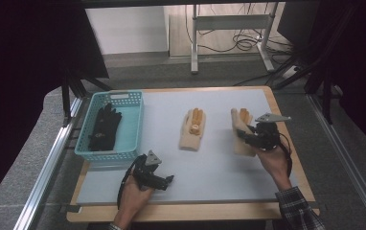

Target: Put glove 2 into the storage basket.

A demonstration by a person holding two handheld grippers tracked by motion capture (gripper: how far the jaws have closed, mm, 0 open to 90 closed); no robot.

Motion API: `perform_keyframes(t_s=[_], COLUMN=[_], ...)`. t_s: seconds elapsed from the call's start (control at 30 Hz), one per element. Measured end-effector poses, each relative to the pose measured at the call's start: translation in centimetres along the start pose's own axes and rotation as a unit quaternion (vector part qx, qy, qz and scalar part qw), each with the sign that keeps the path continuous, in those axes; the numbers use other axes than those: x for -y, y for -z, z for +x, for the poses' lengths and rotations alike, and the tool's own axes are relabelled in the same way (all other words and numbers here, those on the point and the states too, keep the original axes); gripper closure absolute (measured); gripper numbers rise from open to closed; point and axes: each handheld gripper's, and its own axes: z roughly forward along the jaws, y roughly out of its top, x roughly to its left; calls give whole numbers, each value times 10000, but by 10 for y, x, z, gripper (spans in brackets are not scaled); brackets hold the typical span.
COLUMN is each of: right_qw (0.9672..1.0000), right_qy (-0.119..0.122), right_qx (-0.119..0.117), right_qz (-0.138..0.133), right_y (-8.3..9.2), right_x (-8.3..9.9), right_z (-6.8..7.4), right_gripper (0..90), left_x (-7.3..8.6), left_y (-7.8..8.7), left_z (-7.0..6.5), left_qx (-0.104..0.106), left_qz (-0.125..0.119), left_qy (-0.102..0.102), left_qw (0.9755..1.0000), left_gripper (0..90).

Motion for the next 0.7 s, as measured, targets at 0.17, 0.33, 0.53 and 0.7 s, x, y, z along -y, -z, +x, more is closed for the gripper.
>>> perform_keyframes(t_s=[0.17,0.33,0.53,0.7], right_qw=[9992,9989,9982,9990], right_qy=[312,301,155,-48], right_qx=[-160,-68,-241,-223], right_qz=[216,361,529,384], right_y=[-12,-33,-41,-33], right_x=[14,38,45,37], right_z=[37,54,57,39], right_gripper=[586,550,332,319], left_x=[0,0,0,0], left_y=[0,0,0,0], left_z=[0,0,0,0], left_qx=[-1,0,-1,-1], left_qz=[0,-1,-1,-1], left_qy=[-14,0,-1,0], left_qw=[10000,10000,10000,10000], left_gripper=[15,15,15,15])
